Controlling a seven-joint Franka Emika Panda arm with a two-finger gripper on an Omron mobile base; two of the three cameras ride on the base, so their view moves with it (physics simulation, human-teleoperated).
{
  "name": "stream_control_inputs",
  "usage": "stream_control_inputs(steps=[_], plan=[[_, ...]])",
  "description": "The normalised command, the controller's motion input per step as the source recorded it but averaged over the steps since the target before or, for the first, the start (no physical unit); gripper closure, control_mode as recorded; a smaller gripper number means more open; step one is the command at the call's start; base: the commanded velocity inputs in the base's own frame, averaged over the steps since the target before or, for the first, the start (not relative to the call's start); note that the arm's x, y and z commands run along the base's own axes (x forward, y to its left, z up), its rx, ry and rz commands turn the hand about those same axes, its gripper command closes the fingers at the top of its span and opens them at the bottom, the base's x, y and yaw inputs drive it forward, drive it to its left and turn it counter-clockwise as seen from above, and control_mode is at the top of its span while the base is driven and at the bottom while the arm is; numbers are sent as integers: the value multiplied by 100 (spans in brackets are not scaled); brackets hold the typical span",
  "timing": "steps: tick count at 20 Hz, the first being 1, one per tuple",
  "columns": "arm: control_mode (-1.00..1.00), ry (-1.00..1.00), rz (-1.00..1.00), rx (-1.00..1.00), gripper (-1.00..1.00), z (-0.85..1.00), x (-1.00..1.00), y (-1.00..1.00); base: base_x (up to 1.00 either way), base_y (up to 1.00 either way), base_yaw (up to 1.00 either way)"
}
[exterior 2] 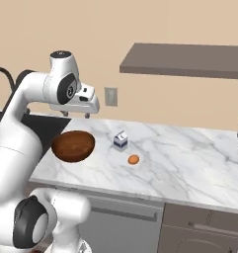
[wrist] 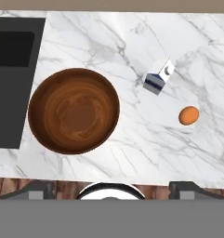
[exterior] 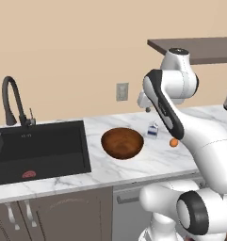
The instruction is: Gather the eggs and milk located in the vicinity of the sink area and place them right next to the bowl.
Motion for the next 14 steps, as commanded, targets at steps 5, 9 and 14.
stream_control_inputs(steps=[5,9,14], plan=[[100,0,0,0,-100,0,0,0,-31,42,-1],[100,0,0,0,-100,0,0,0,-8,61,-2],[100,0,0,0,-100,0,0,0,-3,74,-2]])
